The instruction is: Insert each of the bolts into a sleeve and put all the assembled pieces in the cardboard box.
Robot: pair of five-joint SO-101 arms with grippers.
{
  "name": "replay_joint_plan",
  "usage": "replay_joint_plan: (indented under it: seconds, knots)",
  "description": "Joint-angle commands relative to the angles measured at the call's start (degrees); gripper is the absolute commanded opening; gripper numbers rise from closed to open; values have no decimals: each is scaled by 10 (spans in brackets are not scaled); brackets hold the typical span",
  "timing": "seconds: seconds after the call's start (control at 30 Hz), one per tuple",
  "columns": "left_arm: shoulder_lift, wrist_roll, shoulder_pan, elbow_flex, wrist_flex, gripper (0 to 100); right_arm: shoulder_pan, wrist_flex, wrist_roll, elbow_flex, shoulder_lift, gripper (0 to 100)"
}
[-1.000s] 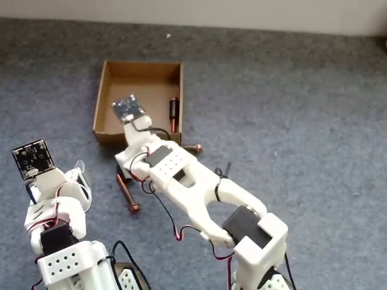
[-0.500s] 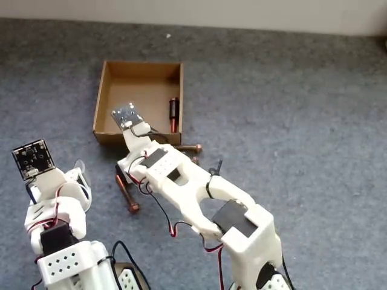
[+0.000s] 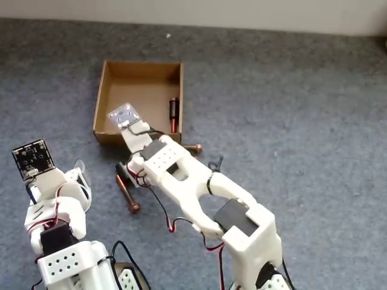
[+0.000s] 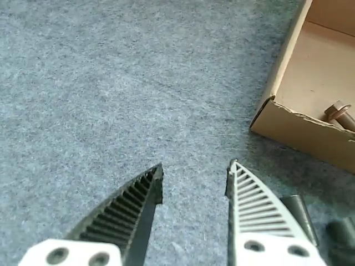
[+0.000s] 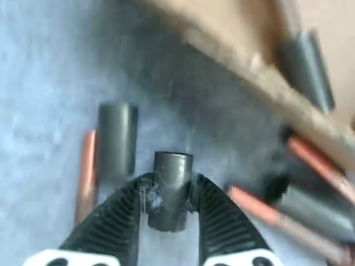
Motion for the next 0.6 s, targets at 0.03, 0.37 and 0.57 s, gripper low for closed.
replay_joint_plan:
  seconds: [0.03,0.37,0.57]
  knots:
    - [-5,-6,-2,-4,-11,193,1,106,6,-17,-124,5]
    - [-5,-6,-2,-3,-11,193,14,116,84,188,-216,5]
    - [-5,-6,-2,-2,-11,193,29,116,84,237,-215,5]
